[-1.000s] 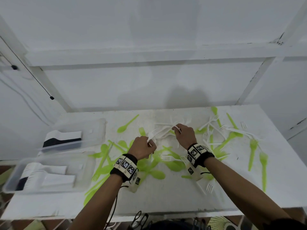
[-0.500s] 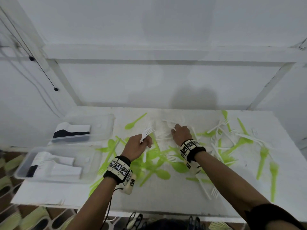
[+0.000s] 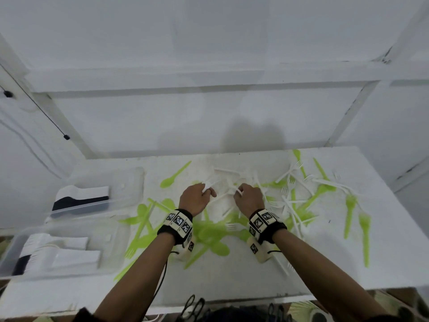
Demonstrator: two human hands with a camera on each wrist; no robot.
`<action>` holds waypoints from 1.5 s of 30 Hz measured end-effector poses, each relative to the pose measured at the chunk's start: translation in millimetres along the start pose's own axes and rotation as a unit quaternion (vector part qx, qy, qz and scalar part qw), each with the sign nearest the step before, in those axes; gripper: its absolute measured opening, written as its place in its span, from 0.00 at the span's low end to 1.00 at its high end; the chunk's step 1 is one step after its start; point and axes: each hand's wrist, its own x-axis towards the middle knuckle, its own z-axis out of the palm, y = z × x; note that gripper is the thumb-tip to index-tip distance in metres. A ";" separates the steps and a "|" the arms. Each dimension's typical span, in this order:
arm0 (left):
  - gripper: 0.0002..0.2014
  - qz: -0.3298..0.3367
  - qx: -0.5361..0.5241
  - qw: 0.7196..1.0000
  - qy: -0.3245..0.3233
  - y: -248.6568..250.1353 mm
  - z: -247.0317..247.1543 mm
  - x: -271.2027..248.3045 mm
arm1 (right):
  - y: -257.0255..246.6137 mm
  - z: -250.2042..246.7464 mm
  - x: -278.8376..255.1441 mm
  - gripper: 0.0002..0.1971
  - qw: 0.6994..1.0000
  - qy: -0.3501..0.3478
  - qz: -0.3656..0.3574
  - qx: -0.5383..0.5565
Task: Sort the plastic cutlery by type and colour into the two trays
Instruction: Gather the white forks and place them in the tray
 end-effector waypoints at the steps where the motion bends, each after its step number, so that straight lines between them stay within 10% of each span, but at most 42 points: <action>1: 0.16 -0.005 0.035 0.999 0.006 2.8 3.9 5.2 | 1.5 -2.3 -1.3 0.10 0.999 0.025 -0.014 0.030; 11: 0.12 0.028 0.214 0.975 -0.054 10.3 28.4 33.1 | 0.2 -42.3 -9.1 0.12 0.971 0.034 -0.056 0.228; 22: 0.15 0.082 0.094 0.992 0.004 -6.6 14.5 14.2 | 5.8 -52.3 10.8 0.20 0.998 0.028 -0.001 0.064; 29: 0.15 0.164 -0.162 0.972 0.034 -13.9 -10.2 3.0 | 2.5 -18.6 33.4 0.21 0.999 0.022 -0.006 -0.025; 45: 0.14 0.142 -0.202 0.968 0.056 4.8 -21.7 20.1 | -28.2 -12.5 46.5 0.17 0.989 -0.039 0.085 -0.116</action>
